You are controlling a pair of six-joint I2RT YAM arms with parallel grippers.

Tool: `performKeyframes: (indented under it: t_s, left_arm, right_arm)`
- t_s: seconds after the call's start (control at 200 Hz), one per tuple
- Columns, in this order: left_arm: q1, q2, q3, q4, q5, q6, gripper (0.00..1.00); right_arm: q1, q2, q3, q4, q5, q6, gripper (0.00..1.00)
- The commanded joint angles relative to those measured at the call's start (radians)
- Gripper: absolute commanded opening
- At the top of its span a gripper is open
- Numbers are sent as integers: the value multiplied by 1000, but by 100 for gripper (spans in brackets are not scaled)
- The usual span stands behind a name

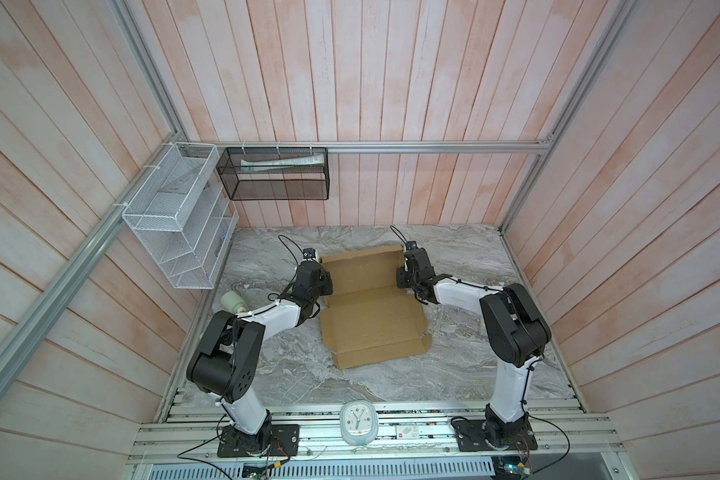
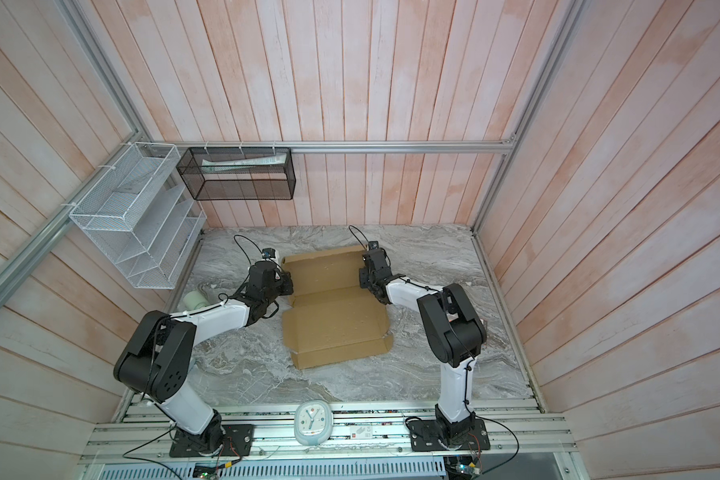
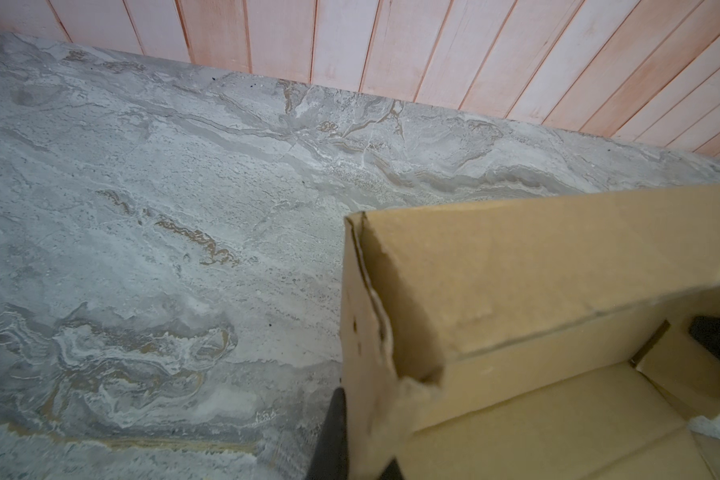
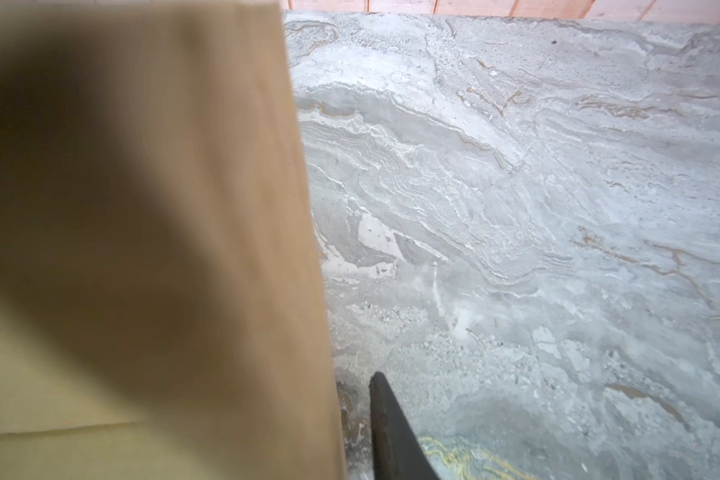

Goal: Fold the paper box

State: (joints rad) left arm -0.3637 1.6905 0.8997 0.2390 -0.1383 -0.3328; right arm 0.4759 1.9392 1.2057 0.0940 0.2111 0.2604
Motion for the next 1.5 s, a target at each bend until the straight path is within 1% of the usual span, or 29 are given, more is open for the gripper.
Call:
performKeyframes:
  t_s: [0.0, 0.4, 0.635, 0.85, 1.185, 1.495]
  left_arm:
    - [-3, 7, 22, 4, -3, 5, 0]
    - [-3, 5, 14, 6, -1, 3, 0]
    - [-3, 1, 10, 4, -3, 9, 0]
    - [-3, -1, 11, 8, -3, 10, 0]
    - [-3, -4, 15, 1, -3, 13, 0]
    - [-2, -5, 13, 1, -4, 10, 0]
  right_arm:
    - [-22, -43, -18, -16, -26, 31, 28]
    - [-25, -27, 48, -36, -45, -11, 28]
    - [-24, -16, 82, -16, -44, -17, 28]
    - [-24, -11, 108, -11, -53, -24, 31]
    - [-23, -4, 128, -11, -32, -14, 31]
    - [-16, 6, 141, -35, 39, -7, 19]
